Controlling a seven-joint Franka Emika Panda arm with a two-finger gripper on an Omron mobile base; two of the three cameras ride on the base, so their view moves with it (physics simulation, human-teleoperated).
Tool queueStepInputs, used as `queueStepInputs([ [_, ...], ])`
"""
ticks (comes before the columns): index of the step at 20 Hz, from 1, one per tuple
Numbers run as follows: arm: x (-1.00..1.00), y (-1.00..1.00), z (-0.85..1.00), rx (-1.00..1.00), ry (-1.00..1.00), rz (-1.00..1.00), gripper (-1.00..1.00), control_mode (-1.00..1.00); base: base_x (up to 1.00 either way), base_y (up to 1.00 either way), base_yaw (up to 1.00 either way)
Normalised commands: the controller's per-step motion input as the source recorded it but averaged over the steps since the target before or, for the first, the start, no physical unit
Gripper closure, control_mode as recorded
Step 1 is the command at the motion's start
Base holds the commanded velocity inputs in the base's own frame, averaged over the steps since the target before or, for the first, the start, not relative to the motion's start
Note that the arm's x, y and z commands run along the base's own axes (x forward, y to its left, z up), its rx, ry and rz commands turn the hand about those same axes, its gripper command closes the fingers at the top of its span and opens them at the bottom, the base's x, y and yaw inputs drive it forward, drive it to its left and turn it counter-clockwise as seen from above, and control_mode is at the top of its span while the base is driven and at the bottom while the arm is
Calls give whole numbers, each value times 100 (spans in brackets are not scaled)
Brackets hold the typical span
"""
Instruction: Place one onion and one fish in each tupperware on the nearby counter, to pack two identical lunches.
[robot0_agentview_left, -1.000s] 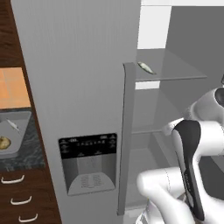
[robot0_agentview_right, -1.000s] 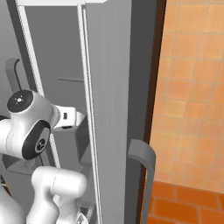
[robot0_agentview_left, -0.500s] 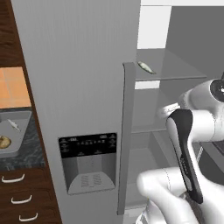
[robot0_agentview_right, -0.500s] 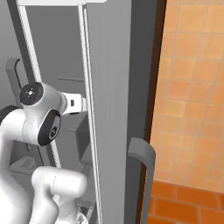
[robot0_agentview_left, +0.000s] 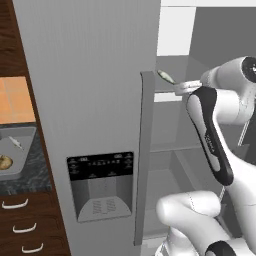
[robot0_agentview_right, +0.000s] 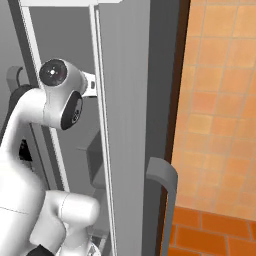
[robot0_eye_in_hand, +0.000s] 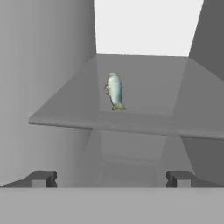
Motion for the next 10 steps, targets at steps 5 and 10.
queueStepInputs([
  [5,53,0,38,3,4,0,-100,-100,0,0,0],
  [10,86,4,-12,0,13,3,-100,-100,0,0,0],
])
